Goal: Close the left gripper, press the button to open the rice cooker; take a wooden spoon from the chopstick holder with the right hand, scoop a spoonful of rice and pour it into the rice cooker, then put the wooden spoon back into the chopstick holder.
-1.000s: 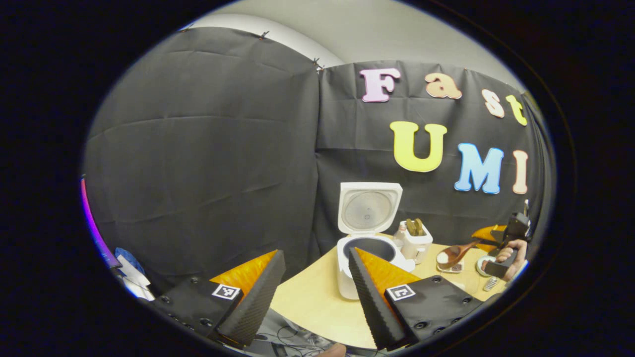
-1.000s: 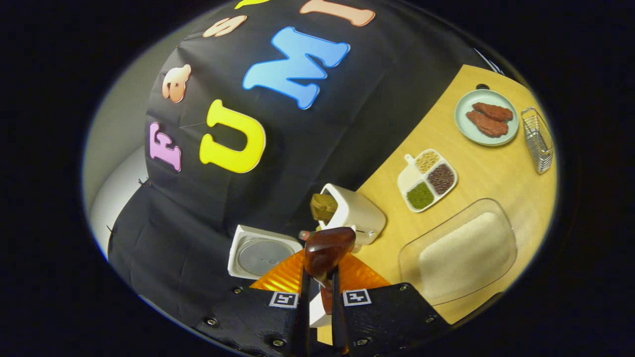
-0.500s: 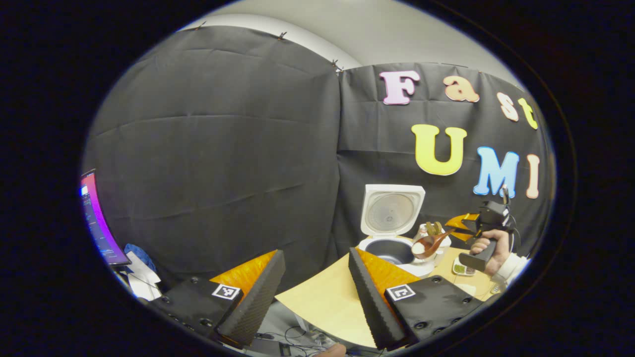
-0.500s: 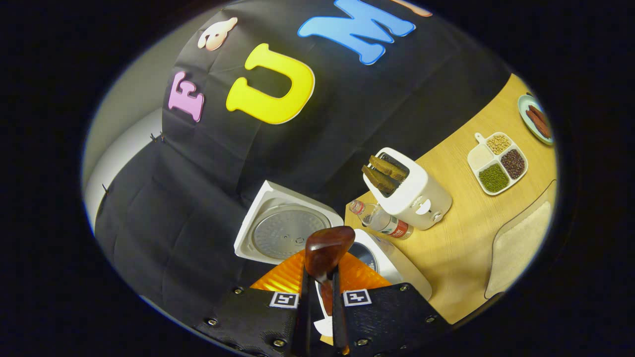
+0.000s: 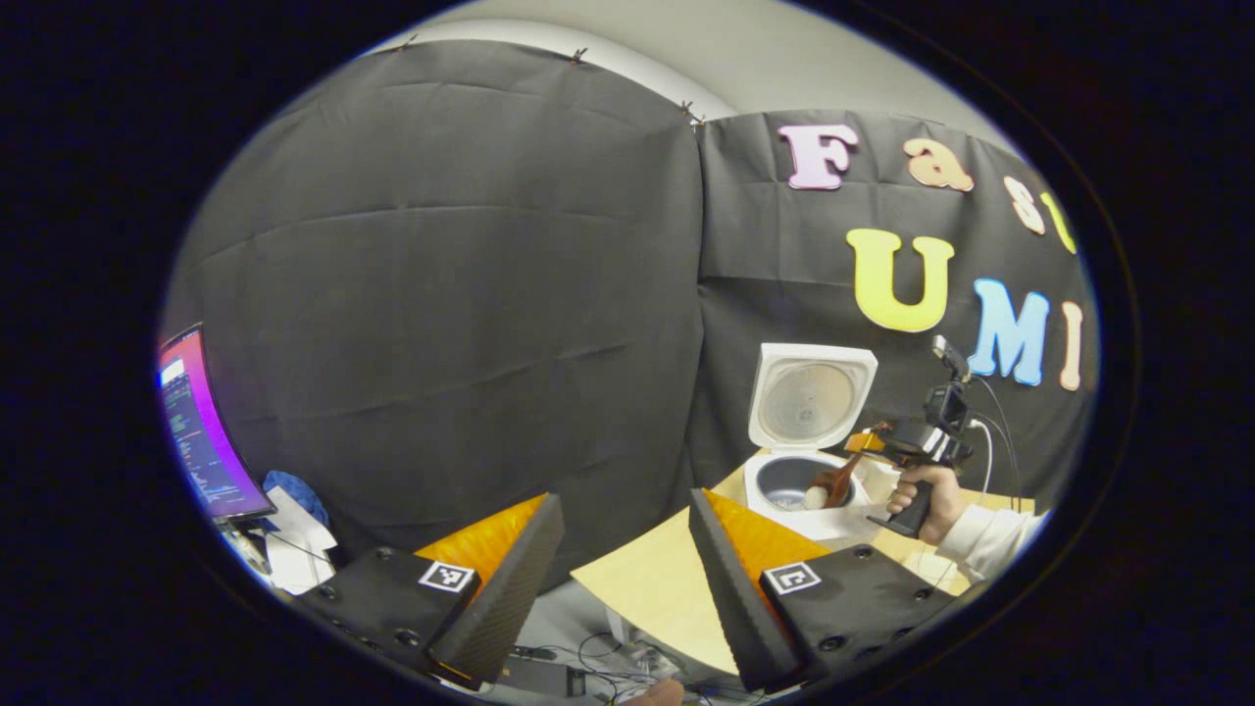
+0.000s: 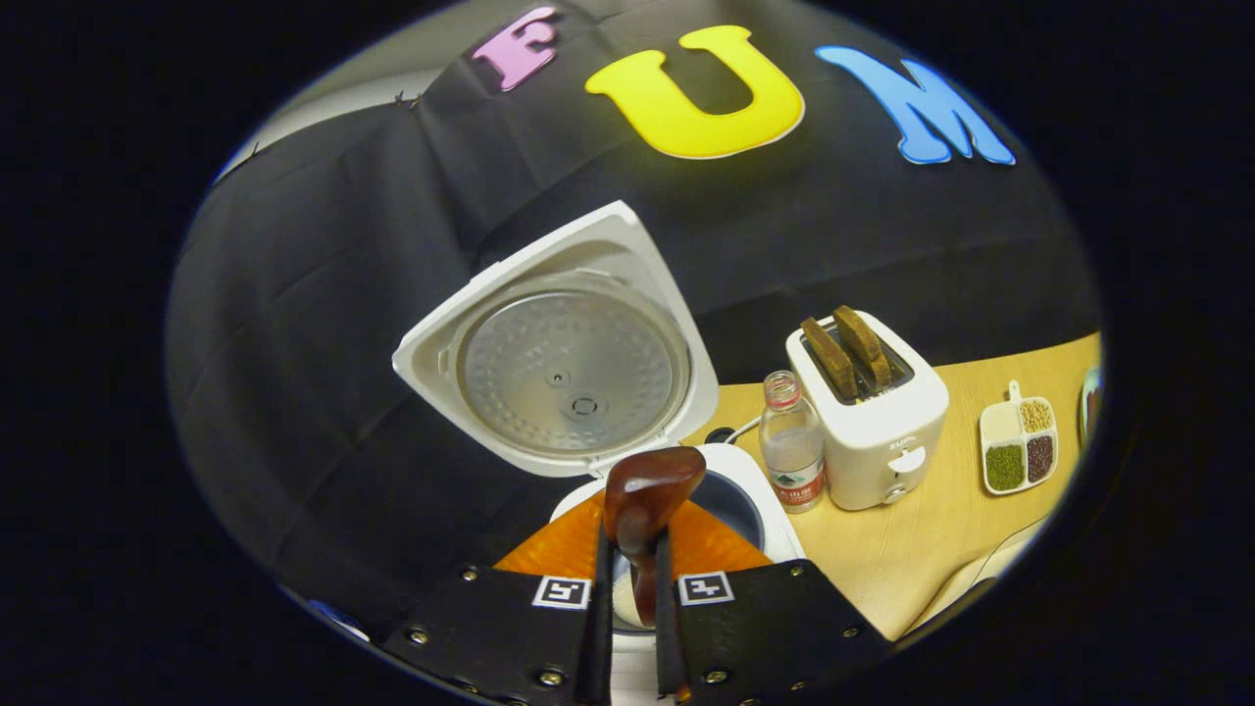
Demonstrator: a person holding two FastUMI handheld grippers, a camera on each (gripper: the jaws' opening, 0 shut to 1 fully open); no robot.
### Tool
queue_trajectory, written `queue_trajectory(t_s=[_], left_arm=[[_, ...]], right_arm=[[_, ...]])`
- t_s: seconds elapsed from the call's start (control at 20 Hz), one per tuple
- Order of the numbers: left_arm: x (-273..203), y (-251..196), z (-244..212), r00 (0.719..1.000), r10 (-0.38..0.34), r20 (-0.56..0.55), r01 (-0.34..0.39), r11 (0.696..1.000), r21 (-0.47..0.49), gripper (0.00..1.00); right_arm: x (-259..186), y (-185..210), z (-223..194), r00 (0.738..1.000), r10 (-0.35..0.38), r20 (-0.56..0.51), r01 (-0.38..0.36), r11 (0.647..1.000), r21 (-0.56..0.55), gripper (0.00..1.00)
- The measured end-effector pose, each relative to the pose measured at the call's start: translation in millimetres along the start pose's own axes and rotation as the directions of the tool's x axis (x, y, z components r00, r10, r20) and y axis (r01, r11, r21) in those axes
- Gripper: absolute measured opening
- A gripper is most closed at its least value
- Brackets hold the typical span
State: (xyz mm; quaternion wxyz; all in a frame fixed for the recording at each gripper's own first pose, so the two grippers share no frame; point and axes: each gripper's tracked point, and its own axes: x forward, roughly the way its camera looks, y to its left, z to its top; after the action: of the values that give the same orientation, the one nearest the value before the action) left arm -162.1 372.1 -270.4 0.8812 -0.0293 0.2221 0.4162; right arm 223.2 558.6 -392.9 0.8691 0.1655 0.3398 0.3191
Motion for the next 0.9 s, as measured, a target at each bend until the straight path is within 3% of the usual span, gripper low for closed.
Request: queue_trajectory(t_s=[0.2, 0.35, 0.5, 0.7, 0.8, 0.9], left_arm=[[3.3, -3.2, -4.2, 1.000, 0.001, -0.014, -0.001, 1.000, -0.001, 0.91], [4.8, -4.8, -4.8, 1.000, 0.007, -0.022, -0.007, 1.000, -0.007, 0.92], [3.0, -4.6, -6.8, 0.999, 0.011, -0.031, -0.012, 1.000, -0.006, 0.91], [1.8, -5.0, -8.2, 0.999, 0.023, -0.036, -0.023, 1.000, -0.008, 0.92], [1.1, -4.6, -8.1, 0.999, 0.029, -0.038, -0.030, 1.000, -0.010, 0.92], [0.1, -4.2, -7.5, 0.999, 0.035, -0.036, -0.035, 0.999, -0.008, 0.92]], right_arm=[[4.0, 9.8, -10.9, 1.000, 0.012, -0.009, -0.014, 0.976, -0.217, 0.18], [-1.0, 23.0, -19.5, 0.999, 0.044, -0.010, -0.044, 0.913, -0.405, 0.18], [-8.1, 37.8, -36.7, 0.996, 0.080, -0.036, -0.086, 0.818, -0.569, 0.18], [-16.3, 40.5, -56.8, 0.997, 0.076, -0.024, -0.067, 0.635, -0.769, 0.18], [-14.9, 39.0, -65.8, 0.997, 0.068, -0.041, -0.074, 0.615, -0.785, 0.18], [-13.8, 35.2, -67.9, 0.997, 0.061, -0.055, -0.082, 0.648, -0.757, 0.18]])
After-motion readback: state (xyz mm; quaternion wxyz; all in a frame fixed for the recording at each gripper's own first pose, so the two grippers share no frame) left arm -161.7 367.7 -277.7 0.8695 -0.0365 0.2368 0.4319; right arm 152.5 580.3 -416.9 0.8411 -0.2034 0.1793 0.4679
